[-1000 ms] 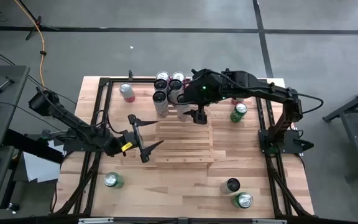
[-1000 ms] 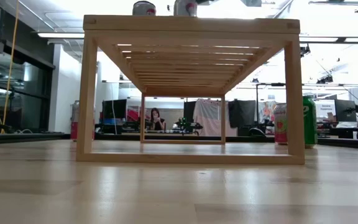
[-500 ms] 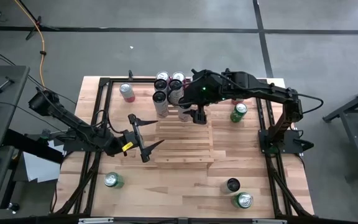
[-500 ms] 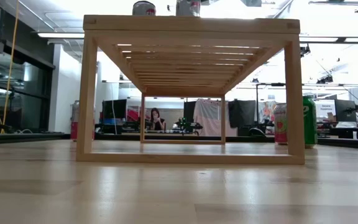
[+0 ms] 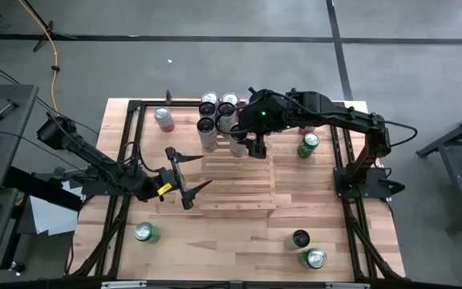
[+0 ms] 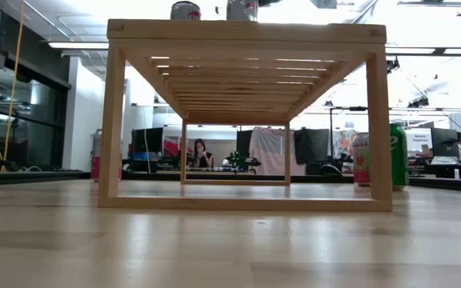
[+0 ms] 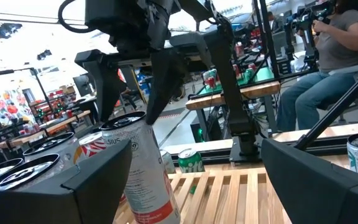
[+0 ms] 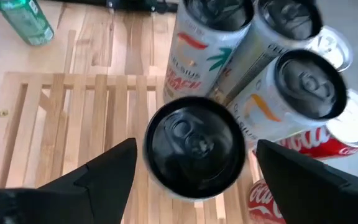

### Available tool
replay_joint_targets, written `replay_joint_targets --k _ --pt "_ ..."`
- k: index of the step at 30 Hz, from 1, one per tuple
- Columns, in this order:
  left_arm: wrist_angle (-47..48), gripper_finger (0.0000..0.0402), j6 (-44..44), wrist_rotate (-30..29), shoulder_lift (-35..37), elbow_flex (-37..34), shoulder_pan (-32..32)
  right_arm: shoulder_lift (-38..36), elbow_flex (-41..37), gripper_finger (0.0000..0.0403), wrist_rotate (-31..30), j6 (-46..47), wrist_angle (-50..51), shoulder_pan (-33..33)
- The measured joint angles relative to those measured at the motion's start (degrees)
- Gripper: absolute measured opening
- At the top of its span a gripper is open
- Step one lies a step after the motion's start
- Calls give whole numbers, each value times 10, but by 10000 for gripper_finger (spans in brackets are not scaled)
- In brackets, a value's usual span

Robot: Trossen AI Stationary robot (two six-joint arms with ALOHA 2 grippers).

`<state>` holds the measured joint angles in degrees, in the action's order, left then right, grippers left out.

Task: Place canned beverage on shelf
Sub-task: Align the right peach vibe celsius soda can with the other peach vibe celsius soda can on the shelf

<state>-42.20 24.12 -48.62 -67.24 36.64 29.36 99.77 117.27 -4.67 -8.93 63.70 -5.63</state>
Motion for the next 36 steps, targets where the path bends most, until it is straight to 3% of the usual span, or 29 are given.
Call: replay_joint_targets --k 12,16,20,24,29,36 --pt "-1 349 0 0 0 0 0 21 -1 315 2 0 9 0" --pt "-1 349 6 -3 0 0 0 21 -1 287 2 15 2 0" --pt "0 349 48 -57 5 0 11 21 -1 240 -11 33 -1 5" --pt "-2 349 82 -134 27 6 40 21 -1 240 -49 77 -20 20" --pt "-1 349 105 -200 53 8 76 21 -1 240 -140 178 -60 45" --pt "4 349 107 -228 61 8 94 21 -1 240 -196 264 -56 62"
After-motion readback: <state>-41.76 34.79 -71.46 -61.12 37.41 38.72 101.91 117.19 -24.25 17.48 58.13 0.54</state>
